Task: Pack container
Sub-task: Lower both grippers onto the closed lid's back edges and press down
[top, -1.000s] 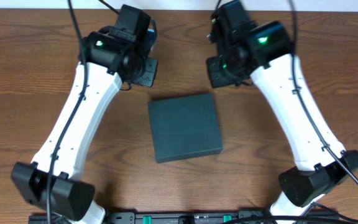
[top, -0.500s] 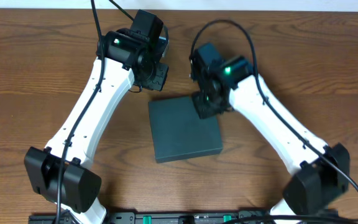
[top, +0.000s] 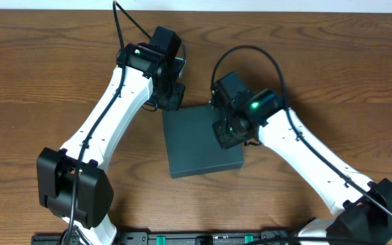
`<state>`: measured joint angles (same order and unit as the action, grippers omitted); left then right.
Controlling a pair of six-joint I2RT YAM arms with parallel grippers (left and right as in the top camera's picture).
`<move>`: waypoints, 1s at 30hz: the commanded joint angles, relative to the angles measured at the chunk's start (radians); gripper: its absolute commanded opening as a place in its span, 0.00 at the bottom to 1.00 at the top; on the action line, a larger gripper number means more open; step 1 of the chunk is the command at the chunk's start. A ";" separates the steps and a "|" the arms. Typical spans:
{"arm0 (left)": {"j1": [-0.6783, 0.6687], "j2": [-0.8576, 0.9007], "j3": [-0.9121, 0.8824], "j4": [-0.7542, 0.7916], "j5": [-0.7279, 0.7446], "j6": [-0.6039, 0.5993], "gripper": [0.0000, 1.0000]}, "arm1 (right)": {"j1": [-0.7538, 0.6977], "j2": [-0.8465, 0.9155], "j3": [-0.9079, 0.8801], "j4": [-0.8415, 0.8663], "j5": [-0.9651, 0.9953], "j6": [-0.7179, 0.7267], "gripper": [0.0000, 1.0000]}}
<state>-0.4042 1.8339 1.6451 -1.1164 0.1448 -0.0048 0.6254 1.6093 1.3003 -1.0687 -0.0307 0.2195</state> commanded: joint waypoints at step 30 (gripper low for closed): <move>-0.001 0.009 -0.276 0.211 0.006 -0.016 0.06 | 0.052 -0.006 -0.266 0.209 -0.004 0.030 0.02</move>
<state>-0.4038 1.8339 1.4063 -0.9104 0.1509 -0.0048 0.6712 1.5677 1.0855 -0.8680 -0.0299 0.2344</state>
